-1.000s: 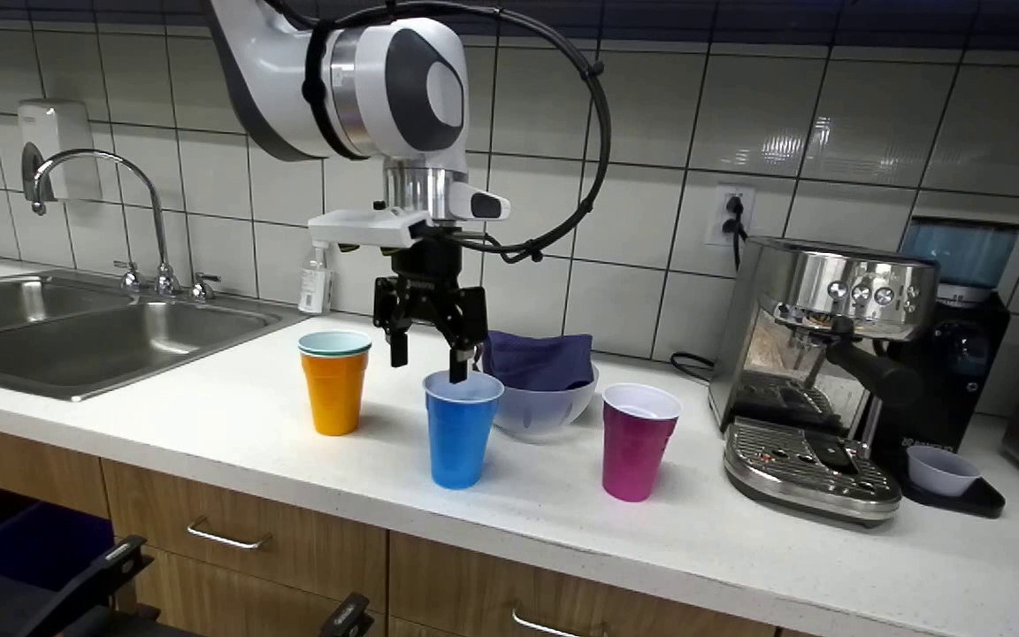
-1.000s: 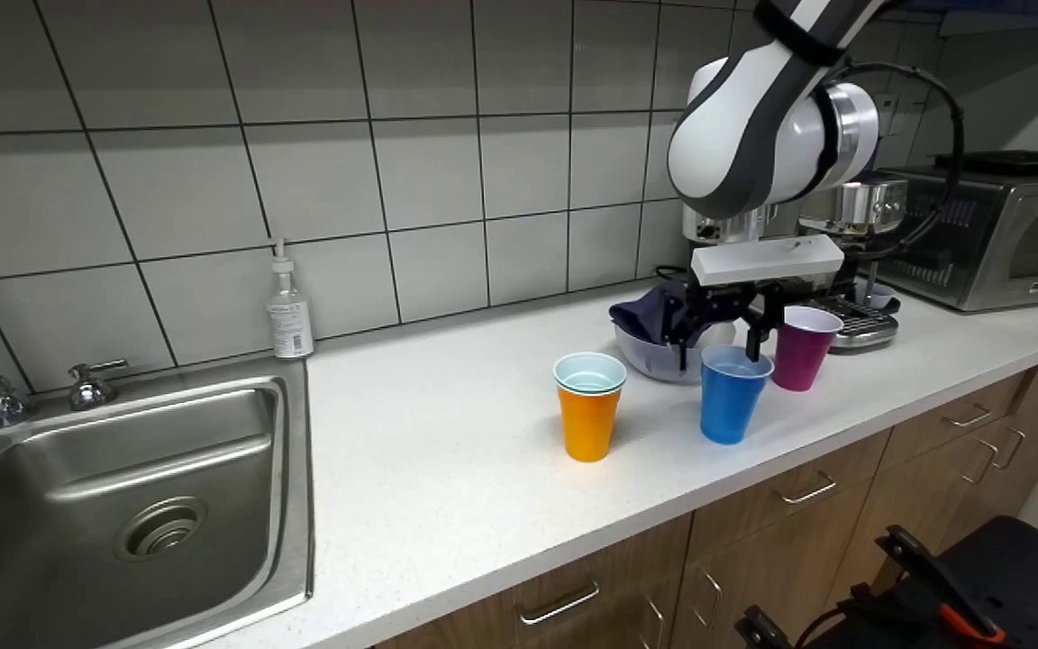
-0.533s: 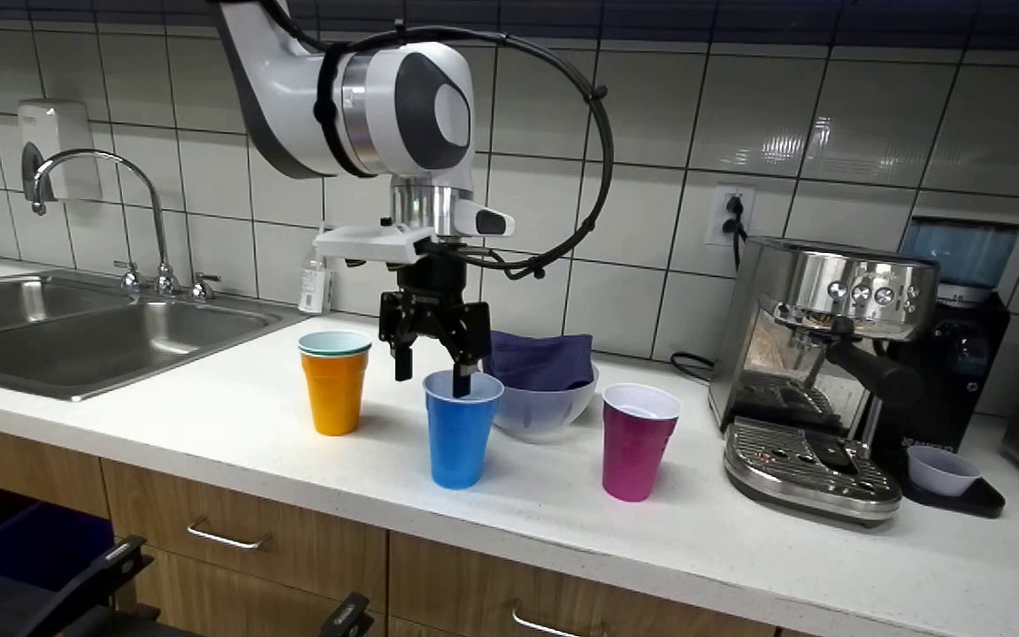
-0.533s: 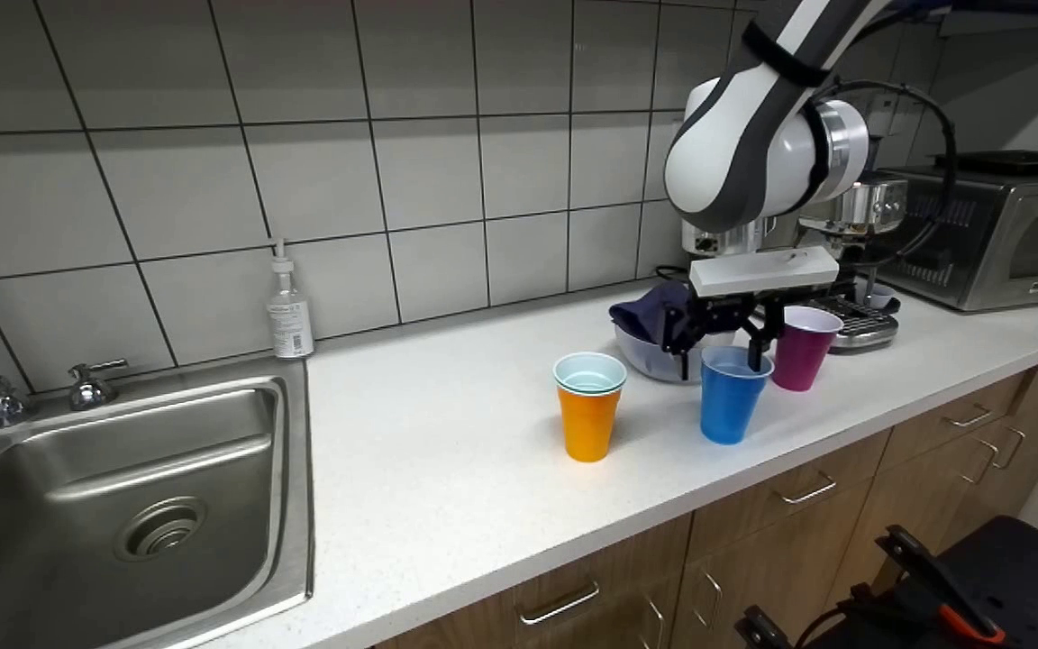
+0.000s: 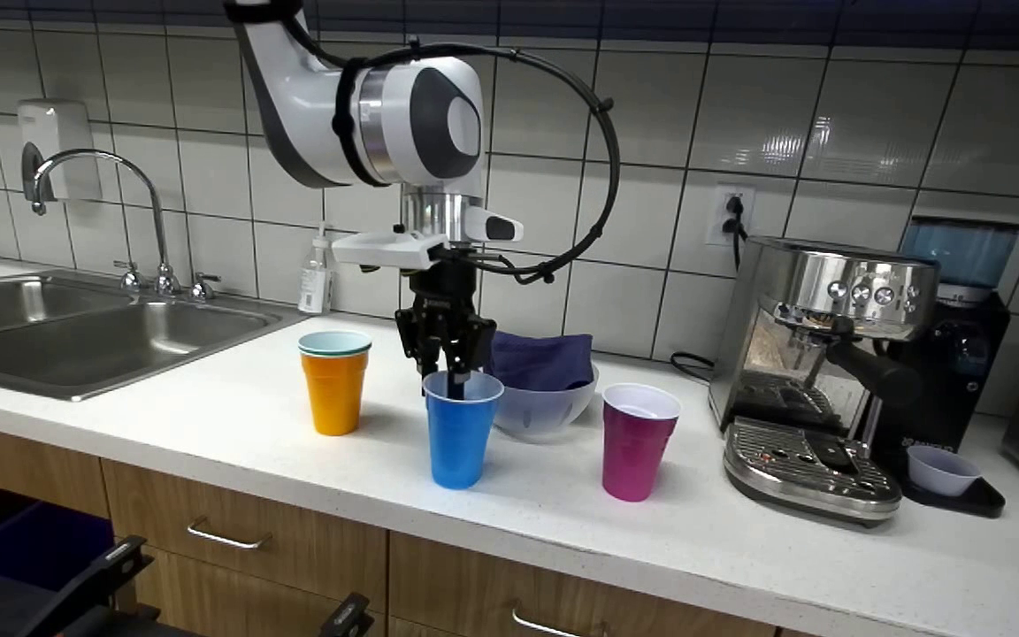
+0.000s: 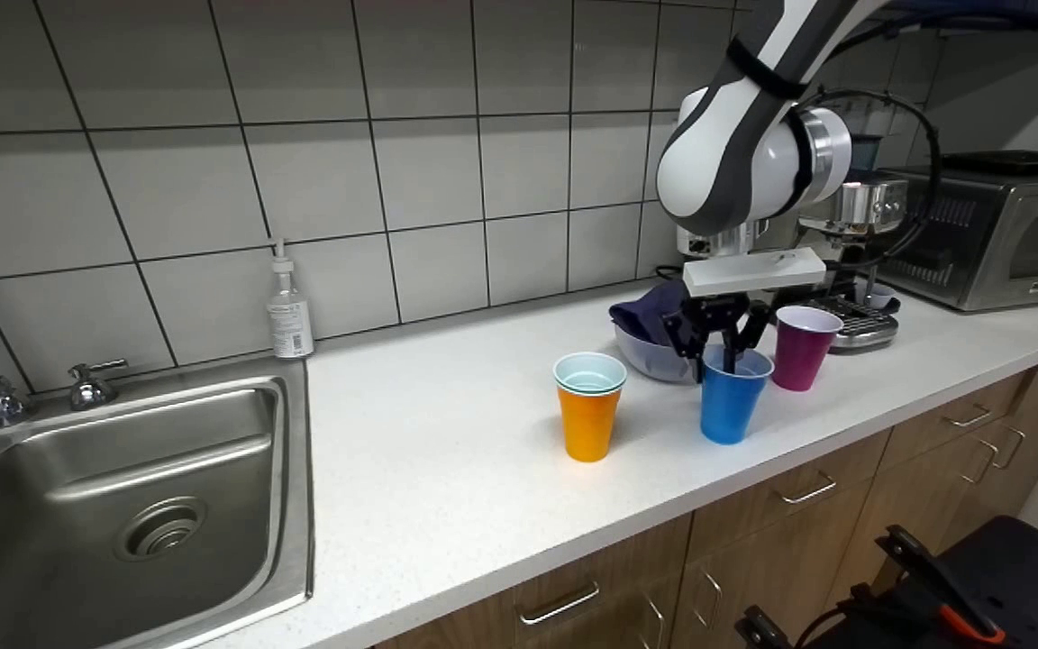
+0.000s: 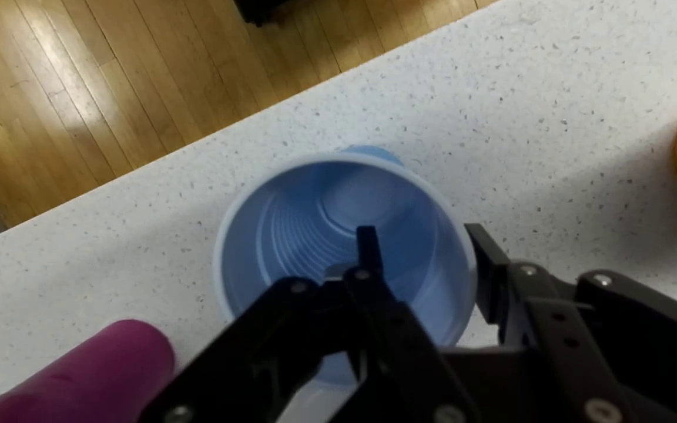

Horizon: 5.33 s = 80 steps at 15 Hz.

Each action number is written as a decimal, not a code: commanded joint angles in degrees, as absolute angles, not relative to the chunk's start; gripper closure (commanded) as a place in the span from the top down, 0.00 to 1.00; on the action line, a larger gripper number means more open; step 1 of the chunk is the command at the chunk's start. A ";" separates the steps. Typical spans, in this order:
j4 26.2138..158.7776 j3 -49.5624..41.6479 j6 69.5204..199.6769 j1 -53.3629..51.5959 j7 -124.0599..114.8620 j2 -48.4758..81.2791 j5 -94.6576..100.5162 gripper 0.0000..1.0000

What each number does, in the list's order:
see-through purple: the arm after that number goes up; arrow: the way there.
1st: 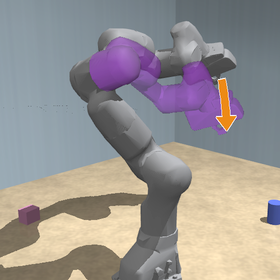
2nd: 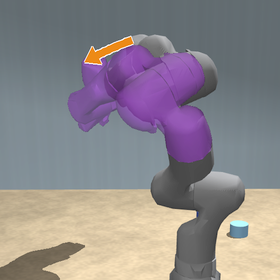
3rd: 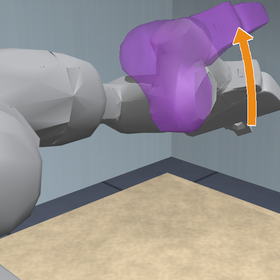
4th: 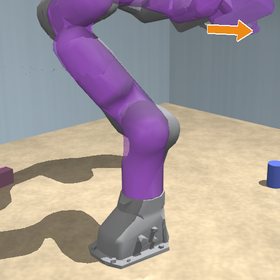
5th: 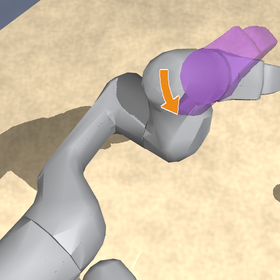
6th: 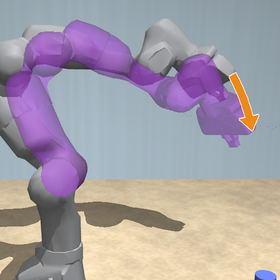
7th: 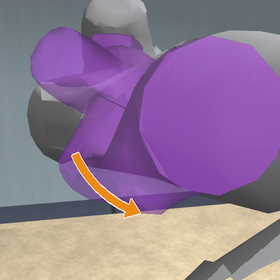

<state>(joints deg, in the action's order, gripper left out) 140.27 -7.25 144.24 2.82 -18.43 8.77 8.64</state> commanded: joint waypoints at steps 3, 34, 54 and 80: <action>138.40 -7.63 143.82 2.42 -19.59 9.89 9.45 0.00; 139.51 1.65 150.73 -2.56 -12.92 -7.33 -1.99 0.01; 138.78 3.26 139.01 -5.88 -1.03 -9.11 -6.31 0.01; 137.40 5.54 138.39 -5.94 -2.81 -3.24 1.81 0.01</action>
